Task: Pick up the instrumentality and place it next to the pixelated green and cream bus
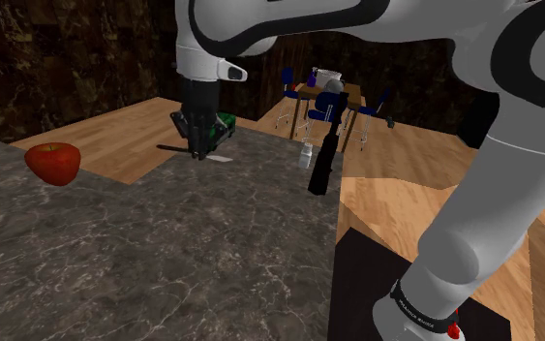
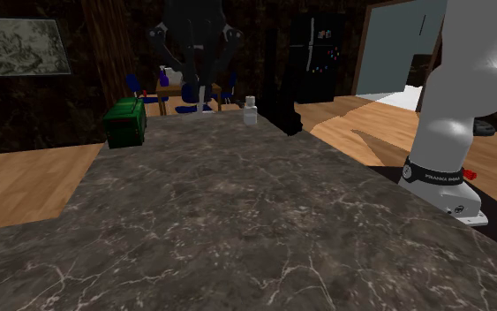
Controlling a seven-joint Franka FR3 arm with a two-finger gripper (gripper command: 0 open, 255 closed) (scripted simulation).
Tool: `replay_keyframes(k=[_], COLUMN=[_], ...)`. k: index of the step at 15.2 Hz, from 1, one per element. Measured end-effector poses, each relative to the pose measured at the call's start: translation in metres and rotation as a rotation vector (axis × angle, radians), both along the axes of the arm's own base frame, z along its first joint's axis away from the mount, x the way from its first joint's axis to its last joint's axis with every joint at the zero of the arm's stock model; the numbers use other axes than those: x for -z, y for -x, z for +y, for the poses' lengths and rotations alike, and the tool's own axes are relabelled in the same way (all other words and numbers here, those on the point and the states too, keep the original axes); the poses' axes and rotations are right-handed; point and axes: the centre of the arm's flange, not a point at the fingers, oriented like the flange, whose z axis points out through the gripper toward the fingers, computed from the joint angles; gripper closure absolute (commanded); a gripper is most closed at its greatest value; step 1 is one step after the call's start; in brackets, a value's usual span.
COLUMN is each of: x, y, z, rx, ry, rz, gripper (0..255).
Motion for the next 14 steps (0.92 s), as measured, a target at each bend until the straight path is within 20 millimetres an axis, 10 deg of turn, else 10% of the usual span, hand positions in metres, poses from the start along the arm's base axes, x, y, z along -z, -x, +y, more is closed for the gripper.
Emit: replay_keyframes(k=[14], x=[-0.001], y=[-0.05], z=[-0.18], rx=[0.0], ry=[-0.001], rz=[0.0], gripper=[255])
